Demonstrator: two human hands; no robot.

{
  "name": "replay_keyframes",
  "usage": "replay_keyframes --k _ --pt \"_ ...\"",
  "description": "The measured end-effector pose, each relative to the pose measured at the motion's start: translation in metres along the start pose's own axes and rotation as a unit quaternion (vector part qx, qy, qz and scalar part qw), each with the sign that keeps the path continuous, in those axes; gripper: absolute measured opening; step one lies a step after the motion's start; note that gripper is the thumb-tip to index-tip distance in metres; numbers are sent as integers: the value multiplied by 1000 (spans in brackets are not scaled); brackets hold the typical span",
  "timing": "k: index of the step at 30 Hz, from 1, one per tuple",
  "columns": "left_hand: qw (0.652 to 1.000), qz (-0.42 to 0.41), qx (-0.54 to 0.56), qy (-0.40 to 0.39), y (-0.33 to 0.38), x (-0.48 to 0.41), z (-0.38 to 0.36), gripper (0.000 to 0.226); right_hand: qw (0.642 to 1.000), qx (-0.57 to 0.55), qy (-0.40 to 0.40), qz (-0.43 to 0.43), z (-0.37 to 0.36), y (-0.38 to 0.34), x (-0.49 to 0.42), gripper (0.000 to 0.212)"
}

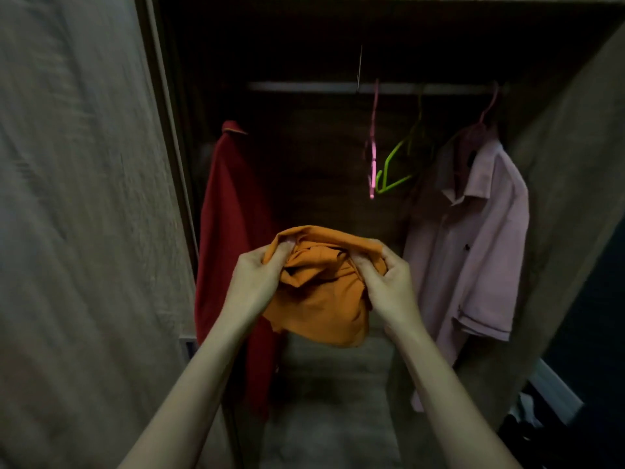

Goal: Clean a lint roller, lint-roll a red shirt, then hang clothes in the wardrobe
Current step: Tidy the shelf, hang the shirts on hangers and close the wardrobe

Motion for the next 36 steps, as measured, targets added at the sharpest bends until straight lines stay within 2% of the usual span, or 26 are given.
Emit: replay_keyframes --k 2,5,6,8,10,12,14,18,24,27,31,34,36 --pt "995 -30 -95 20 1 5 0 40 999 3 38 -32 1 9 -1 9" --pt "945 -103 -299 88 0 10 1 37 995 17 74 -57 4 18 -3 18" --pt "935 -137 -311 103 0 11 1 38 995 16 80 -63 4 20 -3 21" --pt "946 -209 -230 97 -3 12 0 39 994 24 85 -71 5 23 -4 24" --pt "955 -263 -130 50 -5 15 -6 38 993 37 86 -74 5 24 -5 29" --pt "951 -286 -120 2 -7 15 -15 44 992 49 81 -82 4 27 -7 31" --pt "953 -271 -136 -2 -12 10 -19 45 991 56 70 -96 2 31 -9 27" --pt "972 -208 -107 5 -20 -9 -17 30 989 54 61 -120 3 41 -12 24" --pt "973 -222 -61 -9 -14 -18 -14 25 989 33 19 -139 7 50 -19 19" --pt "970 -241 -30 -13 -5 -23 -12 23 988 109 46 -100 19 52 -22 19" --pt "961 -257 -92 -43 3 -34 -30 21 963 240 107 -52 31 61 -22 44" --pt "954 -262 -130 -73 1 -42 -48 19 973 210 97 -17 26 55 -18 40" --pt "957 -255 -115 -80 0 -45 -52 20 982 172 80 -3 22 47 -15 36"
Point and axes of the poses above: each hand's wrist, its own x-axis away from the middle knuckle, its own z-axis out of the back of the hand, y = z × x, the point moved 5 cm from there along -x, towards the middle knuckle, and after that the axes turned 1 degree about -y, right-handed, at the moved point
